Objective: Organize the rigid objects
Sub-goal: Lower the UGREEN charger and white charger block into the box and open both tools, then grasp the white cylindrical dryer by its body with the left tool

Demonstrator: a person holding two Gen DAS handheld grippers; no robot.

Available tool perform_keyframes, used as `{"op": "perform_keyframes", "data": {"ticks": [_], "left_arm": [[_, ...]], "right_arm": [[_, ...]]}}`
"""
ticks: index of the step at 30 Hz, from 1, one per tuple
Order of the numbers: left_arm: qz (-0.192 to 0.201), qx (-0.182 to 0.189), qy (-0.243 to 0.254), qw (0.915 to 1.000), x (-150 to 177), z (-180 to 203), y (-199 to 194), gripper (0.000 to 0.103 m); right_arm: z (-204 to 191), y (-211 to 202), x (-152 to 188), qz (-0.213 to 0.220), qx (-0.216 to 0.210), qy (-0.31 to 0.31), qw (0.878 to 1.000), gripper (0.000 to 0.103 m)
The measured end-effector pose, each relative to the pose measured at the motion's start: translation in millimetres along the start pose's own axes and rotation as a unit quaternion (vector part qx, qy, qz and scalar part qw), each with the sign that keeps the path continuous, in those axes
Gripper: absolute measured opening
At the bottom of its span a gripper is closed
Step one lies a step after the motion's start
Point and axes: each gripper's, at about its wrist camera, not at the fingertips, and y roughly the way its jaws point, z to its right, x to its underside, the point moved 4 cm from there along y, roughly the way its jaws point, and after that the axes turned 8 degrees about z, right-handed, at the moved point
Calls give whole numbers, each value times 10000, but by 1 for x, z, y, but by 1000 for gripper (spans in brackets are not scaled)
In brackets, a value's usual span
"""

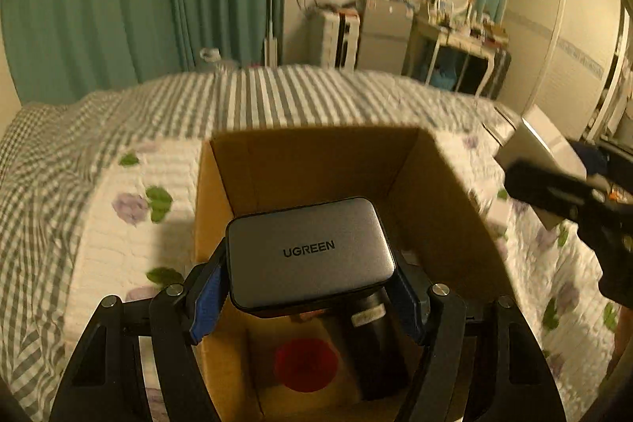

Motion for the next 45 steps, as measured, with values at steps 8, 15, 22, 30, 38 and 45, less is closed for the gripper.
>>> {"op": "perform_keyframes", "data": {"ticks": [8,15,22,30,38,45], "left_arm": [[446,-210,-31,9988,-11,-12,-27,75],[546,-592,-171,9966,-9,-31,-42,75],[591,-592,-301,9960,-9,-35,-43,75],[673,-495,-25,9965,-7,-7,-54,75],[493,-241,341,9979,-6,62,-53,75],[302,38,575,9979,-18,151,-21,75]], "right_arm": [[-11,28,5,-163,-84,102,9998,50],[-21,49,7,-395,13,22,9992,50],[-23,71,13,-459,102,159,9988,76],[40,3,-5,132,531,352,9979,88],[152,-51,30,92,1261,574,9903,90],[221,-39,81,-130,1315,892,9872,90]]}}
